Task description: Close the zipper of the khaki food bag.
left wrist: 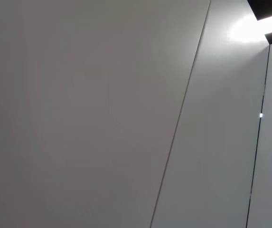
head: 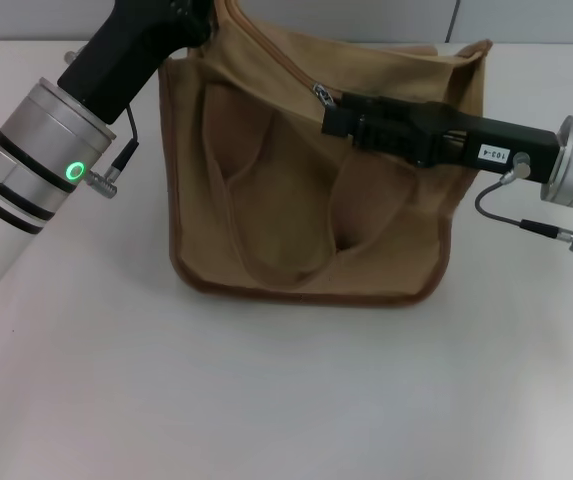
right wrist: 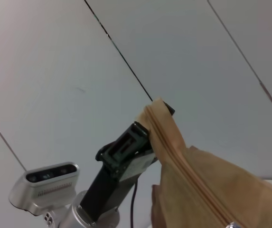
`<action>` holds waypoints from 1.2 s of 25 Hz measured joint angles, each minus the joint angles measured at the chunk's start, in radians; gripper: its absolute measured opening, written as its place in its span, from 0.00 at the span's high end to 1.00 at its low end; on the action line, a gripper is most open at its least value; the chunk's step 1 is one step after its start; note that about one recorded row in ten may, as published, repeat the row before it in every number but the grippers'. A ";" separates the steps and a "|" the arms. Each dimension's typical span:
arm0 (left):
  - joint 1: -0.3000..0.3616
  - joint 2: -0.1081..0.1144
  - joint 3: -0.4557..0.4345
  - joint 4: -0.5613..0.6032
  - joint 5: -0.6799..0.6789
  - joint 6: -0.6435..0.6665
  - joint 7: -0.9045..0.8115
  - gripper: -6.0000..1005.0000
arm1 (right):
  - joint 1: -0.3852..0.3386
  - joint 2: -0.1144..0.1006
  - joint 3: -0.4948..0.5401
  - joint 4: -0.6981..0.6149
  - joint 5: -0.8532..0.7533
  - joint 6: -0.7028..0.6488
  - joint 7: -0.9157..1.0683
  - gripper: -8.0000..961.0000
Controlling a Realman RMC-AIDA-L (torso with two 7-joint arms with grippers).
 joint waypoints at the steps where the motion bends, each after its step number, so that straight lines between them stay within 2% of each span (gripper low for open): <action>1: 0.000 0.000 0.000 0.000 0.000 -0.002 0.000 0.97 | 0.003 0.000 -0.001 0.001 0.000 0.000 0.000 0.36; 12: 0.000 0.000 0.000 -0.003 0.000 -0.008 0.001 0.97 | 0.012 0.002 -0.003 0.004 0.000 -0.002 0.005 0.36; 17: -0.001 0.000 0.000 -0.002 0.000 -0.006 0.001 0.97 | 0.041 -0.001 -0.004 0.052 -0.005 0.018 0.038 0.36; 30: -0.033 0.000 0.002 -0.005 0.008 -0.005 0.001 0.97 | 0.053 -0.001 -0.004 0.068 -0.007 0.020 0.065 0.37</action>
